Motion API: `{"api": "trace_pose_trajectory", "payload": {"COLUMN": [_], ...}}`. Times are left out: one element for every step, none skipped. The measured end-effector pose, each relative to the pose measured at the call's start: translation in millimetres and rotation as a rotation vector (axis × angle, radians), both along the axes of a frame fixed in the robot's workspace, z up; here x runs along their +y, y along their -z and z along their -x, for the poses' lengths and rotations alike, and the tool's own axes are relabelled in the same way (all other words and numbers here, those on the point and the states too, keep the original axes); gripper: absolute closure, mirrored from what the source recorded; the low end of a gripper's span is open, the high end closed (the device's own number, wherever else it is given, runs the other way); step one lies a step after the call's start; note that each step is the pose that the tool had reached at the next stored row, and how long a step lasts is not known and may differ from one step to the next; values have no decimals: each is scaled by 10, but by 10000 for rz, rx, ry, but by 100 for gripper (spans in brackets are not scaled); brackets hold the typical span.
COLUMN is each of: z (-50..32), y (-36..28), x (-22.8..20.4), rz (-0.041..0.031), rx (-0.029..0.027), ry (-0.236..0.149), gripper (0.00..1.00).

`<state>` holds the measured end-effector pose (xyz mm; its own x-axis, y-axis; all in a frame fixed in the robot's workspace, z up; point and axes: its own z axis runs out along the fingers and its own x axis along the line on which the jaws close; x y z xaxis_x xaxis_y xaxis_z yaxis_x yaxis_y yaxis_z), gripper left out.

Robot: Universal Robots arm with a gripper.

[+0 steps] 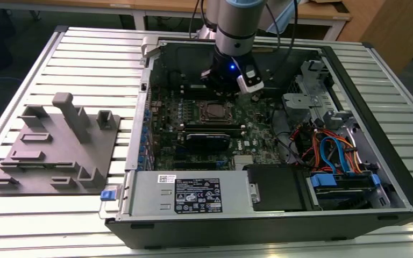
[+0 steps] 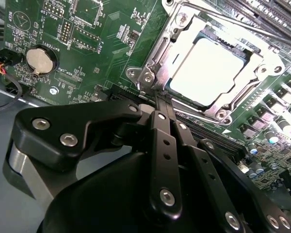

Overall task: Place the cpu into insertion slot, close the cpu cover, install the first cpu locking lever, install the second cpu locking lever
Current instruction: 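Install the first cpu locking lever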

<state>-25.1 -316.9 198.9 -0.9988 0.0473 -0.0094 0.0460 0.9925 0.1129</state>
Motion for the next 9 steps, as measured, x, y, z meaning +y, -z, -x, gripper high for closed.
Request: {"api": "trace_pose_trajectory", "payload": {"z": [0, 0, 0, -1, -1, -1, -2, -2, -3], "y": [1, 2, 3, 4, 6, 8, 11, 13, 16], "x": [-1, -2, -2, -3, -3, -3, -3, -3, -3], "rz": [-1, 0, 1, 2, 2, 2, 2, 3, 3], "rx": [-1, 0, 1, 1, 1, 1, 1, 2, 1], "ry": [1, 1, 0, 0, 0, 0, 0, -1, 0], "gripper": [89, 89, 89, 89, 89, 89, 89, 89, 89]}}
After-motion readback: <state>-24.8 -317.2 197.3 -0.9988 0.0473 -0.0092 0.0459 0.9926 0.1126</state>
